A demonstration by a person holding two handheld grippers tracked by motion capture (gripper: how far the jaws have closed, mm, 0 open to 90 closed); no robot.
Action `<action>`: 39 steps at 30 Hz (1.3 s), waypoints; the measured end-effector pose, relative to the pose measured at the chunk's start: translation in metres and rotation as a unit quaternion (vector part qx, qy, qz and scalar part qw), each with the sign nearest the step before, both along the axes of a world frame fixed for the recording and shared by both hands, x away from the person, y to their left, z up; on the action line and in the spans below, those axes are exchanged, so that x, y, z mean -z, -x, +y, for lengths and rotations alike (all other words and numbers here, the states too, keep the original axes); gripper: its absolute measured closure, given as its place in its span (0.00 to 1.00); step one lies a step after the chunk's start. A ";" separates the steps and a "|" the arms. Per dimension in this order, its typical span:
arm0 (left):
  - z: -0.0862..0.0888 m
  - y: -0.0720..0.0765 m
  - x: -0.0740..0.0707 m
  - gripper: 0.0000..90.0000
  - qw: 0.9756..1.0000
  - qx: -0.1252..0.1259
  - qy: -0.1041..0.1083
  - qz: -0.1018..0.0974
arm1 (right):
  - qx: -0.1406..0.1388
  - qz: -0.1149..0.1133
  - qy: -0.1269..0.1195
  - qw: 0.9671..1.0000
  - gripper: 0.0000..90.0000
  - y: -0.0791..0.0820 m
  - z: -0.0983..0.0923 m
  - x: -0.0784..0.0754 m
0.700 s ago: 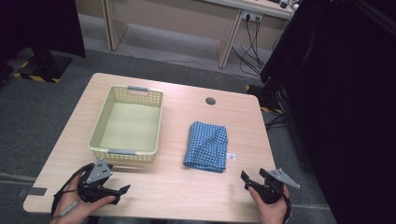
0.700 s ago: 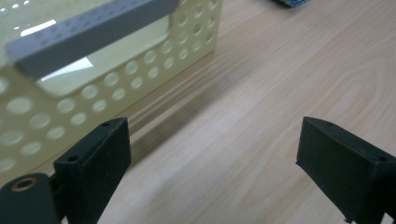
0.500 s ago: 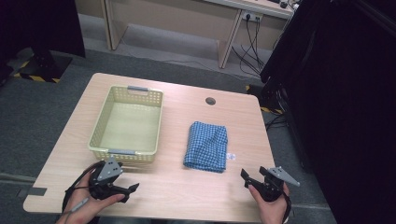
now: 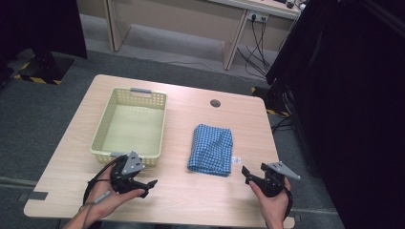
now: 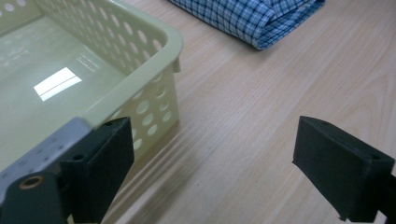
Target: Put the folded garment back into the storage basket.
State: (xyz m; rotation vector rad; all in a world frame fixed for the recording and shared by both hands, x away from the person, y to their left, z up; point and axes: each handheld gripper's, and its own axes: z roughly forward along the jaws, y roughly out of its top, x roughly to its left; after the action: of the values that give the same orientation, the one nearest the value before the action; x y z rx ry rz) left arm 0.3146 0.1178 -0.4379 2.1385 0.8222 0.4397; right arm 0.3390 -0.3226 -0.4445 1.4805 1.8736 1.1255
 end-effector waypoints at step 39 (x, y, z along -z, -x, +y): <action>-0.105 -0.040 0.008 0.15 0.999 0.040 -0.005 0.013 | -0.006 0.016 0.012 1.000 0.17 -0.046 0.012 -0.014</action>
State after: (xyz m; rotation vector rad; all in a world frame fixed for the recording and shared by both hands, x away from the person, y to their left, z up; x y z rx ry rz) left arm 0.3546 0.0125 -0.4456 2.1818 0.7475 0.3752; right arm 0.3852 -0.3104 -0.4308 1.4840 1.9133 1.0886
